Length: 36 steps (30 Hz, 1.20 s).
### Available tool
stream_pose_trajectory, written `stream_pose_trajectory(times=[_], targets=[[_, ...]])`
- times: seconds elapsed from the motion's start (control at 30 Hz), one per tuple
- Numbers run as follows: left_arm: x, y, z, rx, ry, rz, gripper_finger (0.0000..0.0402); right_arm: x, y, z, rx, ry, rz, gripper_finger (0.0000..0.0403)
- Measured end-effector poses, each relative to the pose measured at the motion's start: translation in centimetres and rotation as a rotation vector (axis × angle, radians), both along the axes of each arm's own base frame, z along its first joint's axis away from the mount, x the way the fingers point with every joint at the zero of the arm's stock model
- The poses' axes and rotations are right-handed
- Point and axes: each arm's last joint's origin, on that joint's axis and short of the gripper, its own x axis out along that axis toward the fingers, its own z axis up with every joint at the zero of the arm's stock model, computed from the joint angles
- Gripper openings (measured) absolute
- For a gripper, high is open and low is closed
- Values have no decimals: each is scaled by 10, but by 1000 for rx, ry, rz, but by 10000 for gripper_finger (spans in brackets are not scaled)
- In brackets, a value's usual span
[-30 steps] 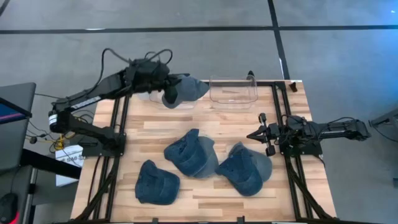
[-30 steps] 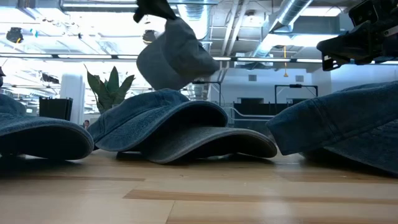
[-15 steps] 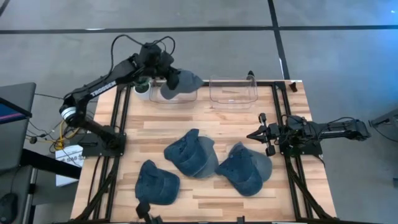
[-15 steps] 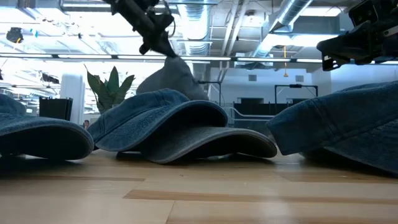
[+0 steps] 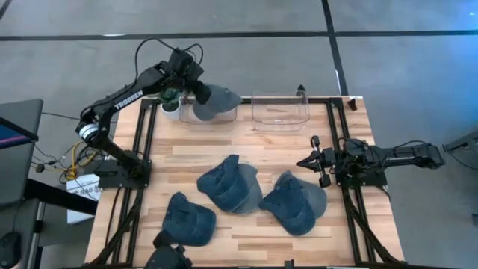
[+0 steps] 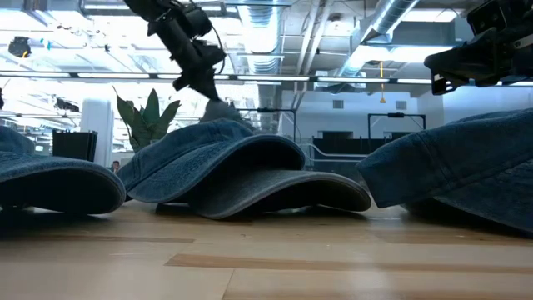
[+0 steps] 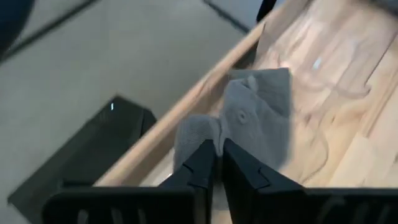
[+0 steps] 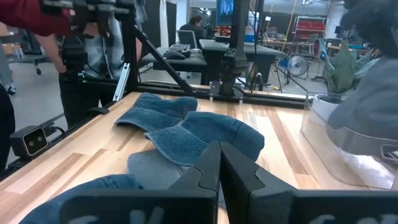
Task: Pick & Place hat
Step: Put the bottom left gray cap into the left transparent bin, then put the bottom right blue cap into the right transparent bin
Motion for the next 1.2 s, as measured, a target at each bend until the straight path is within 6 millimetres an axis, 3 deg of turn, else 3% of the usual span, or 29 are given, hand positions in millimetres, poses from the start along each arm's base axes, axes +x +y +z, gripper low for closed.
stream_pose_trajectory(times=[0.3,0.57,0.97,1.2], targets=[[-6,9,-30,-115,131,51,112,0,0,0,0,0,0,0],[-8,19,-27,57,220,179,194,0,0,0,0,0,0,0],[-5,24,-11,205,187,193,201,0,0,0,0,0,0,0],[-3,2,10,224,103,116,201,0,0,0,0,0,0,0]])
